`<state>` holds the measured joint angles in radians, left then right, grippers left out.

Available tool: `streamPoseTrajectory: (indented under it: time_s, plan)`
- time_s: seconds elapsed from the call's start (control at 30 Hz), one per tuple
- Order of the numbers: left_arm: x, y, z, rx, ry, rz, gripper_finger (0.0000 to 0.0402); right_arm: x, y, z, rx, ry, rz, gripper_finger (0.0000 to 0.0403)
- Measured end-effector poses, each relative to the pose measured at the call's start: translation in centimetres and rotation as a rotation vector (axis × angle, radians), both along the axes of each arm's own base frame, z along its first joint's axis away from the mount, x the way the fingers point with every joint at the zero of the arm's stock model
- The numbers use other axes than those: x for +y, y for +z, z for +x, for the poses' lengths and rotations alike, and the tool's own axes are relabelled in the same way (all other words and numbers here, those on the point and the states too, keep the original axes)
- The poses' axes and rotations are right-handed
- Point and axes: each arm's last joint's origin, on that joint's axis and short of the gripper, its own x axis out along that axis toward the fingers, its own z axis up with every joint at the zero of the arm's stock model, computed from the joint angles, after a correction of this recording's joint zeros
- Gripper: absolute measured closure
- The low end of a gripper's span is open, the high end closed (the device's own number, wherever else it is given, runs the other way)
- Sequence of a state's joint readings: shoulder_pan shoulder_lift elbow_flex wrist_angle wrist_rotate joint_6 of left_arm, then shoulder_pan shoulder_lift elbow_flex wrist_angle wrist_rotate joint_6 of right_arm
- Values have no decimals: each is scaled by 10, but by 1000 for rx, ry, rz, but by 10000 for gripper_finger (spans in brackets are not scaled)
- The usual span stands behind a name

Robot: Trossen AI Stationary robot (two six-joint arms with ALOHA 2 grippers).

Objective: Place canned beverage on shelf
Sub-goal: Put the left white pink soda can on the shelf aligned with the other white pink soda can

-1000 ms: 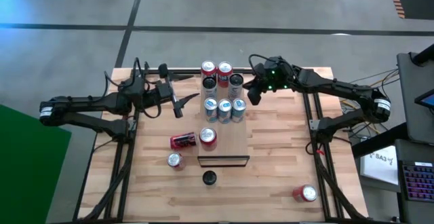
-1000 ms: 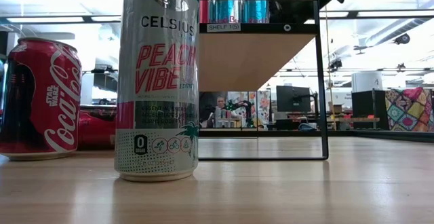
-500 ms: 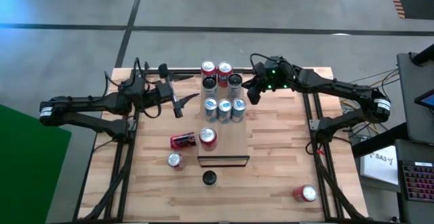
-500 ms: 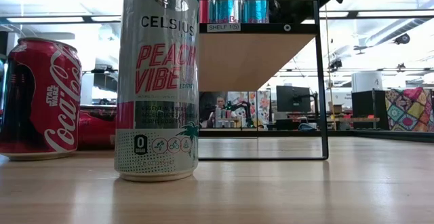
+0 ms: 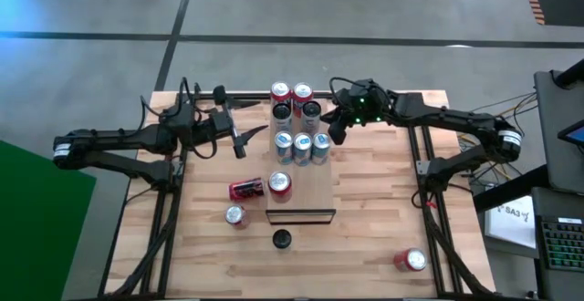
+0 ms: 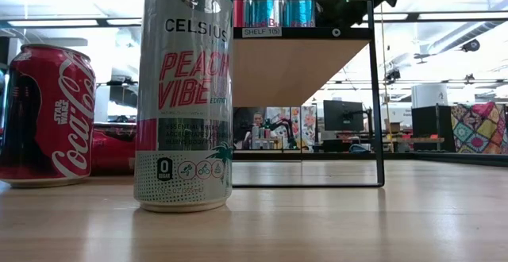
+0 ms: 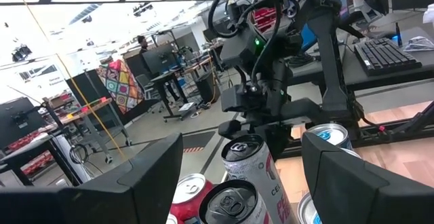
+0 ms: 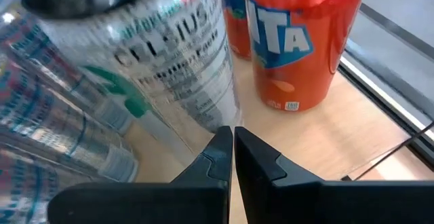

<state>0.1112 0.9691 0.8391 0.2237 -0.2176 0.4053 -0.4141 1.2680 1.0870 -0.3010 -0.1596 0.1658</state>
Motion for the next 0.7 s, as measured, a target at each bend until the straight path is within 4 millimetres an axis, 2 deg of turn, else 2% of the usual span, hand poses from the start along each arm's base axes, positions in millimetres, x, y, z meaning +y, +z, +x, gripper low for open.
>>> streamPoseTrajectory:
  time_s: [0.47, 0.7]
  plan:
    - [0, 0, 0, 2, 0, 0, 134, 0, 1, -1, -3, -1, -5, 394]
    - [0, 0, 0, 2, -1, 0, 134, 0, 11, 1, -28, 18, -36, 394]
